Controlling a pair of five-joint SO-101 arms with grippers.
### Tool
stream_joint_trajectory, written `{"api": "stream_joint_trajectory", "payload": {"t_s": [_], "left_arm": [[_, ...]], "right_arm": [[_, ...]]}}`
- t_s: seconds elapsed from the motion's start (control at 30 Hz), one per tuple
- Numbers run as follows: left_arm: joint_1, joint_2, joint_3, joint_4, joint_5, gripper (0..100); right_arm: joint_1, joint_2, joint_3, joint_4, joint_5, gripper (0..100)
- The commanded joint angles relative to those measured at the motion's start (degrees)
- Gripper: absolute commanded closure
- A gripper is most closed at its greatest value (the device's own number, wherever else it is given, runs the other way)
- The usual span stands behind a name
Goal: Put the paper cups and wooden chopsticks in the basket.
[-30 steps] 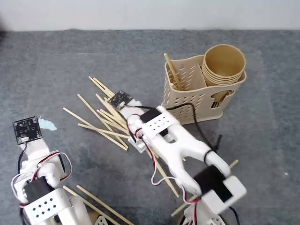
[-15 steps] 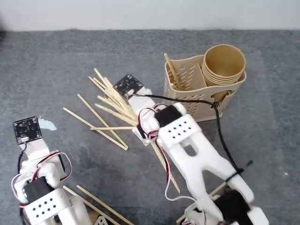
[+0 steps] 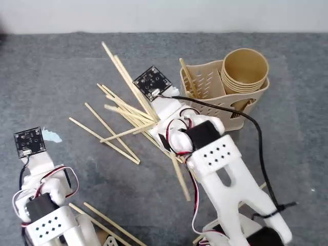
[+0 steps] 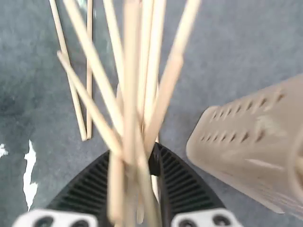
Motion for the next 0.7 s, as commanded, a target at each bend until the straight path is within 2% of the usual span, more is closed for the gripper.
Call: {"api": "stream_joint_trajectory", "payload": {"t_s": [0.0,0.2,0.67], "left_arm": [[0.3,-0.7,-0.4,-1.3,0.3,99],[0.3,-0.7,-0.4,-1.3,0.3,99],[0.3,-0.7,-0.4,-1.3,0.3,99]], "right_arm": [[0.5,-5.1,-1.4,-1.5,-0.8,99.1],[0.8,-9.0,-1.4,-4.0,-3.1,99.1],[0.9,-11.6,-1.4,-13.1,-3.2,99.1]]}}
